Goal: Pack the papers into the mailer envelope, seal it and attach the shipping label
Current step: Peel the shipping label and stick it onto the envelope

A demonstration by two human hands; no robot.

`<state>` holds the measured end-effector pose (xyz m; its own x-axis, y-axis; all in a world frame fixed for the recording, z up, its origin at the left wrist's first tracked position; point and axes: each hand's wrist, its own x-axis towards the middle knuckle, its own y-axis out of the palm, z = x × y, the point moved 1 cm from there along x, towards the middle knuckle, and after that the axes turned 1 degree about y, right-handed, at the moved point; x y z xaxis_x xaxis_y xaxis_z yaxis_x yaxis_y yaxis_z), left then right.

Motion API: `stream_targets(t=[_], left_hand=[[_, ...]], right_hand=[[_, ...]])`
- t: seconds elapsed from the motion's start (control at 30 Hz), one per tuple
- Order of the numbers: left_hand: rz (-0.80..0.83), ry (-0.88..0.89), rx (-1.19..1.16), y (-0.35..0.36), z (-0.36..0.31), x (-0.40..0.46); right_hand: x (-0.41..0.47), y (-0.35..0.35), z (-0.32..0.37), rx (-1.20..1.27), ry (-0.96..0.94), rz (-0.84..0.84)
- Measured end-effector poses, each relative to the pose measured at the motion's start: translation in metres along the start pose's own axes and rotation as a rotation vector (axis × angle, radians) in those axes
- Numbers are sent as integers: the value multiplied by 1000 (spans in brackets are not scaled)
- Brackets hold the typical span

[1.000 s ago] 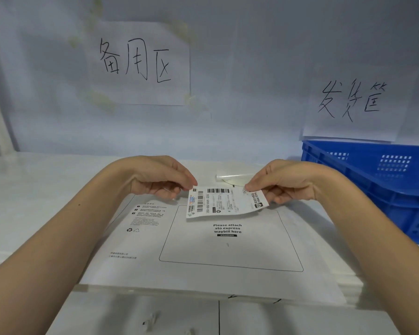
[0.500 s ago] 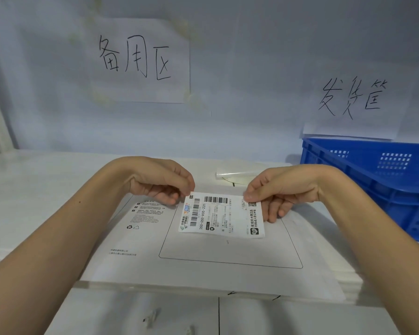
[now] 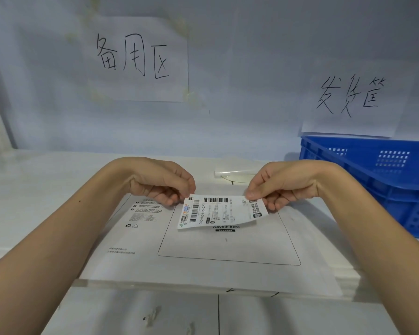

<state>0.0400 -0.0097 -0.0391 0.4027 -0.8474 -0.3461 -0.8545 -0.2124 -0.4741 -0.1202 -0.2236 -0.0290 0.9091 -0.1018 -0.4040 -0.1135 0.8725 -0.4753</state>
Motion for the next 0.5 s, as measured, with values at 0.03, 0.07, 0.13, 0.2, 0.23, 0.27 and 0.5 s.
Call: stream_targets(t=[0.03, 0.07, 0.13, 0.2, 0.23, 0.27, 0.5], left_hand=[[13, -2, 13, 1, 0, 0], [27, -4, 28, 2, 0, -1], [38, -8, 57, 3, -1, -1], [21, -11, 70, 3, -1, -2], [13, -10, 72, 3, -1, -2], [7, -9, 77, 4, -2, -2], [-10, -3, 71, 4, -3, -2]], right_hand=[[0, 0, 0, -8, 2, 6], [0, 0, -1, -18, 4, 13], [0, 0, -2, -33, 7, 22], [1, 0, -2, -39, 8, 21], [1, 0, -1, -43, 8, 22], [1, 0, -1, -50, 10, 25], [-1, 5, 0, -134, 18, 31]])
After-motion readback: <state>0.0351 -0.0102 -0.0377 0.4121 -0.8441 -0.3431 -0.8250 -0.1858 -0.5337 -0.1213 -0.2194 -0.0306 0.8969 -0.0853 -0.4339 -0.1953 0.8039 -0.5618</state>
